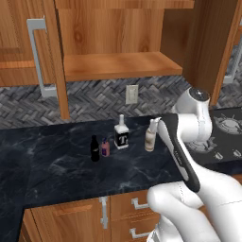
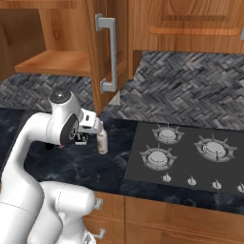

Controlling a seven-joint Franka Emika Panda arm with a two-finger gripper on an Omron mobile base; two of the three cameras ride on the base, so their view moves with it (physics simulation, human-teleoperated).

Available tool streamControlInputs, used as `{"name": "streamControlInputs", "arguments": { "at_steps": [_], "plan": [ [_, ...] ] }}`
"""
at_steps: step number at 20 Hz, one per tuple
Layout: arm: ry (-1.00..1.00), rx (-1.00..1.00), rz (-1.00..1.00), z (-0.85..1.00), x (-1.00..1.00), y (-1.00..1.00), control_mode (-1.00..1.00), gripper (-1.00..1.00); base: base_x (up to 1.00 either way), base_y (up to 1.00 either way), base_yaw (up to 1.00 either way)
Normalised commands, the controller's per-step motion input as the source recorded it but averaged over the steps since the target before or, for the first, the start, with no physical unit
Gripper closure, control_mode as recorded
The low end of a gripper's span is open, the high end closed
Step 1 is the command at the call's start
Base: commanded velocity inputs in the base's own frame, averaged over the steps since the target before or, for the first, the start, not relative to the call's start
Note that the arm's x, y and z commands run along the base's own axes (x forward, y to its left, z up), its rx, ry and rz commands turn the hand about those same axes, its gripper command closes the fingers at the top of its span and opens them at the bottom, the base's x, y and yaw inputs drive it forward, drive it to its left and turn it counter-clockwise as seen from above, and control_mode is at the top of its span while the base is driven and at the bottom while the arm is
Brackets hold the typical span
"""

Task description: Sort all alcoholic drinks to one cabinet, and non-alcoholic drinks to the other.

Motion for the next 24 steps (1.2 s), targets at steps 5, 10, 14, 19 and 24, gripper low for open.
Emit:
{"name": "streamControlInputs", "arguments": {
  "at_steps": [5, 10, 14, 19, 24],
  "plan": [
    [-0.15, 0.0, 0.0, -0.06, 0.0, 0.0, -1.0, -1.0, 0.0, 0.0, 0.0],
    [-0.15, 0.0, 0.0, 0.0, 0.0, 0.0, -1.0, -1.0, 0.0, 0.0, 0.0],
    [-0.17, 0.0, 0.0, 0.0, 0.0, 0.0, -1.0, -1.0, 0.0, 0.0, 0.0],
    [-0.15, 0.0, 0.0, 0.0, 0.0, 0.0, -1.0, -1.0, 0.0, 0.0, 0.0],
    [-0.09, 0.0, 0.0, 0.0, 0.01, 0.0, -1.0, -1.0, 0.0, 0.0, 0.0]
  ]
}}
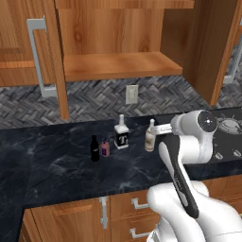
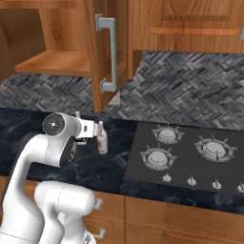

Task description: Sort all alcoholic drinks to one cabinet, and non-alcoholic drinks to the other.

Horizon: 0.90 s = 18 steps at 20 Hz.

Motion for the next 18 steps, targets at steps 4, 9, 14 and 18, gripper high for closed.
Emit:
{"name": "streamControlInputs", "arguments": {
  "at_steps": [4, 9, 14, 18],
  "plan": [
    [-0.05, 0.0, 0.0, -0.02, 0.16, 0.0, -1.0, -1.0, 0.0, 0.0, 0.0],
    [0.0, 0.0, 0.0, -0.2, 0.37, 0.0, -1.0, -1.0, 0.0, 0.0, 0.0],
    [0.01, 0.0, 0.0, -0.2, 0.41, 0.0, -1.0, -1.0, 0.0, 0.0, 0.0],
    [0.03, 0.0, 0.0, -0.12, 0.41, 0.0, -1.0, -1.0, 0.0, 0.0, 0.0]
  ]
}}
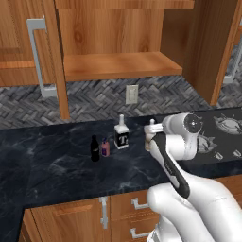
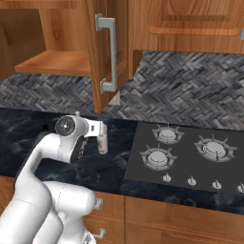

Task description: Sort all alcoholic drinks to one cabinet, and non-alcoholic drinks to the other.

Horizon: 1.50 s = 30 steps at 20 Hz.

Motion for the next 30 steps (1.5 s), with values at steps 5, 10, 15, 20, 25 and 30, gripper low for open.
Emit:
{"name": "streamControlInputs", "arguments": {
  "at_steps": [5, 10, 15, 20, 25, 30],
  "plan": [
    [0.02, 0.0, 0.0, -0.14, 0.31, -0.01, -1.0, -1.0, 0.0, 0.0, 0.0],
    [0.0, 0.0, 0.0, -0.08, 0.28, 0.0, -1.0, -1.0, 0.0, 0.0, 0.0],
    [0.0, 0.0, 0.0, -0.06, 0.28, 0.0, -1.0, -1.0, 0.0, 0.0, 0.0],
    [0.01, 0.0, 0.0, -0.18, 0.27, -0.03, -1.0, -1.0, 0.0, 0.0, 0.0],
    [0.02, 0.0, 0.0, -0.19, 0.26, -0.05, -1.0, -1.0, 0.0, 0.0, 0.0],
    [0.01, 0.0, 0.0, -0.17, 0.28, -0.03, -1.0, -1.0, 0.0, 0.0, 0.0]
  ]
}}
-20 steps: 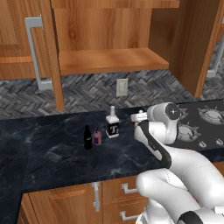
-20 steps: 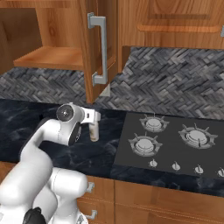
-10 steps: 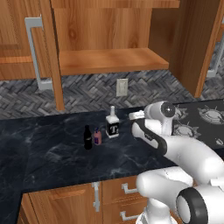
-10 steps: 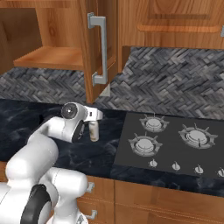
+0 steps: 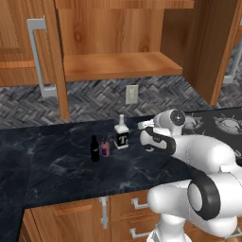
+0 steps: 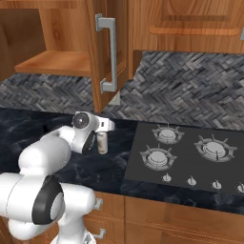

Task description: Sort all alcoholic drinks to one cabinet, and non-alcoholic drinks to the other.

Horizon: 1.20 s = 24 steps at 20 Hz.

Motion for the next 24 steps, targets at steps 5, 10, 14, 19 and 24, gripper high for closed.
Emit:
{"name": "streamControlInputs", "arguments": {
  "at_steps": [5, 10, 14, 19, 24],
  "plan": [
    [0.01, 0.0, 0.0, -0.18, 0.27, -0.01, -1.0, -1.0, 0.0, 0.0, 0.0],
    [0.0, 0.0, 0.0, -0.21, 0.18, -0.03, -1.0, -1.0, 0.0, 0.0, 0.0],
    [0.0, 0.0, 0.0, -0.11, 0.03, 0.0, -1.0, -1.0, 0.0, 0.0, 0.0],
    [0.0, 0.0, 0.0, -0.02, 0.03, 0.0, -1.0, -1.0, 0.0, 0.0, 0.0],
    [0.0, 0.0, 0.0, 0.0, 0.06, 0.0, -1.0, -1.0, 0.0, 0.0, 0.0]
  ]
}}
